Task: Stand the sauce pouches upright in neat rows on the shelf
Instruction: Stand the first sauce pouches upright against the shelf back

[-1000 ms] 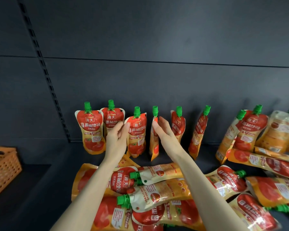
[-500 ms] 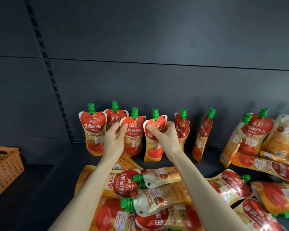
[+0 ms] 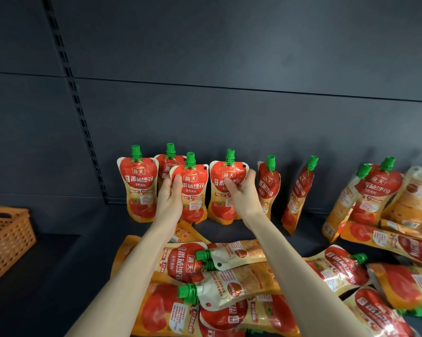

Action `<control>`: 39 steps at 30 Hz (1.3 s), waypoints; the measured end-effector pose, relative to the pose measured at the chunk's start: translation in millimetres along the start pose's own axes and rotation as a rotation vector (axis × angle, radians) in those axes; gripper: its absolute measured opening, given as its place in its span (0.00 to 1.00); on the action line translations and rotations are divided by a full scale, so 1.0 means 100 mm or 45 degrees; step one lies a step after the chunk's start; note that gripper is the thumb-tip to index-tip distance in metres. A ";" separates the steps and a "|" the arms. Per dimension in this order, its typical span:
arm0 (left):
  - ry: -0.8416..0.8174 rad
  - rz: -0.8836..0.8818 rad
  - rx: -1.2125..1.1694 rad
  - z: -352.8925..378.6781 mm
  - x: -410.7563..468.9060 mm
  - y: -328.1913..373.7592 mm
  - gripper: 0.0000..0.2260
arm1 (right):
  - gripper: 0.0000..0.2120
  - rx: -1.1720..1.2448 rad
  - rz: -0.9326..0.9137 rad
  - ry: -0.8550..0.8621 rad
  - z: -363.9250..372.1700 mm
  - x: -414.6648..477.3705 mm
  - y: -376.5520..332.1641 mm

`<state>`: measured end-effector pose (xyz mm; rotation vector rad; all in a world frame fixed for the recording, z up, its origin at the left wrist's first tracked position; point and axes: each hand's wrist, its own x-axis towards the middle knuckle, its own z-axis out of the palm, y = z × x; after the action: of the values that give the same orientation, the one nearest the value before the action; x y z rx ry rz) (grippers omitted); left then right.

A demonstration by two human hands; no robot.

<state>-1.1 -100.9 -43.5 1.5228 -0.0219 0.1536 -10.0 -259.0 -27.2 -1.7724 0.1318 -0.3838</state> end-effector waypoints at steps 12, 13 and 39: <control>-0.160 -0.014 0.042 0.04 0.00 -0.06 0.24 | 0.24 -0.065 0.029 -0.047 -0.06 0.00 -0.01; -0.167 -0.019 0.045 0.02 0.01 -0.06 0.23 | 0.24 -0.070 0.022 -0.039 -0.06 0.00 -0.01; 0.129 0.693 0.516 -0.11 -0.51 0.15 0.15 | 0.22 -0.207 -0.233 0.094 -0.40 -0.54 -0.07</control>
<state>-53.9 -93.7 -34.3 1.8813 -0.3432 0.7039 -74.9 -278.7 -22.4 -1.9377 0.0537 -0.5850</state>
